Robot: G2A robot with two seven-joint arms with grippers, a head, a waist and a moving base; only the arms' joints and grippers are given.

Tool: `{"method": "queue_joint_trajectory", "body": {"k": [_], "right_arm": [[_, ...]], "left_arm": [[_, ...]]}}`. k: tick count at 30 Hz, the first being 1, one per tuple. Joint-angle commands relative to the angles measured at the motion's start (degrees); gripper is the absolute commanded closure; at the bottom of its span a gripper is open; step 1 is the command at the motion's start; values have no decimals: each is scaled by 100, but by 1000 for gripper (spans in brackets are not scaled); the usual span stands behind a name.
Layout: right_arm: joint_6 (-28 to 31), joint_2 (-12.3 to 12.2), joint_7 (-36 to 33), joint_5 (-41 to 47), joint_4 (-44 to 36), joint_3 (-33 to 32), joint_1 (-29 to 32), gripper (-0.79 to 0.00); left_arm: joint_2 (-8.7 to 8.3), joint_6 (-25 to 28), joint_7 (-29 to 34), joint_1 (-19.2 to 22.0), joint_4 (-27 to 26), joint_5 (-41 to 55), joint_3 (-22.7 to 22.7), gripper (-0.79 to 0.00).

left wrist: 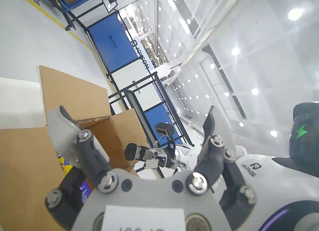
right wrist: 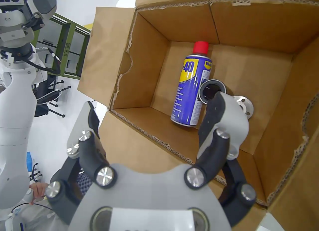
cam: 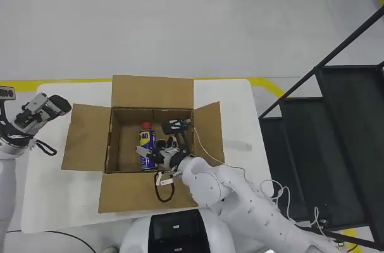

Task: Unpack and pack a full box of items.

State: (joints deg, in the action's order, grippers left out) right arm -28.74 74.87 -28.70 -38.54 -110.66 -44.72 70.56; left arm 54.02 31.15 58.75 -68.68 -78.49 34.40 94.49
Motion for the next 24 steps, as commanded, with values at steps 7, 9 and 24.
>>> {"method": "queue_joint_trajectory", "body": {"k": [7, 9, 24], "right_arm": [[0, 0, 0, 0, 0, 0, 0, -785], [0, 0, 0, 0, 0, 0, 0, -785], [-1110, 404, -1511, -859, 1684, 890, -1456, -785]], "left_arm": [[0, 0, 0, 0, 0, 0, 0, -785], [0, 0, 0, 0, 0, 0, 0, -785], [0, 0, 0, 0, 0, 0, 0, -785]]}}
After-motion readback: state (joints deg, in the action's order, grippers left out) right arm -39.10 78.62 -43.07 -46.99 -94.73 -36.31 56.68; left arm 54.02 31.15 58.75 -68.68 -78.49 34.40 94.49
